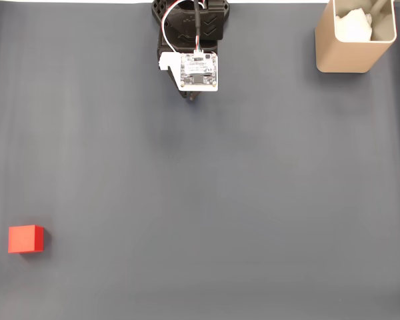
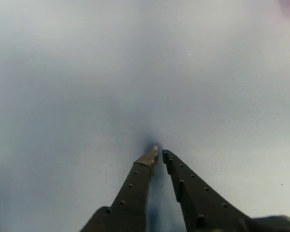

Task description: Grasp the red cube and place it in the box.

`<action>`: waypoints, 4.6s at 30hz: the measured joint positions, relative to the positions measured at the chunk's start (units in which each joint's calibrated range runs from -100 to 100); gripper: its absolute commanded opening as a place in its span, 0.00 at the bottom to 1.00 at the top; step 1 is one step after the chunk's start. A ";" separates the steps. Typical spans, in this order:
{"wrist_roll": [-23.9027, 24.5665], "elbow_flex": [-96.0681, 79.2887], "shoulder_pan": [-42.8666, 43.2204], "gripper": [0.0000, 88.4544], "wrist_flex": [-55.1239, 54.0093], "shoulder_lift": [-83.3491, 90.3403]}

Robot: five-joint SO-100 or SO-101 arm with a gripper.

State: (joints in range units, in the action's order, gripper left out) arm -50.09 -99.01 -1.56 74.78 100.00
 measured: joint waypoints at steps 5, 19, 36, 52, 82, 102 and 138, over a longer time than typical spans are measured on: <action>0.00 0.00 0.00 0.01 0.00 0.00; 0.00 0.00 0.00 0.01 0.00 0.00; 0.00 0.00 0.00 0.01 0.00 0.00; -0.44 0.00 0.00 0.00 0.00 0.00; 3.22 5.15 0.52 0.00 -27.21 -4.34; 4.40 35.44 1.26 0.00 -27.05 -31.96; -3.86 78.93 -20.40 0.00 -23.47 -73.56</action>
State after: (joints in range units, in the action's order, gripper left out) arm -53.94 -20.07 -21.96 51.31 26.44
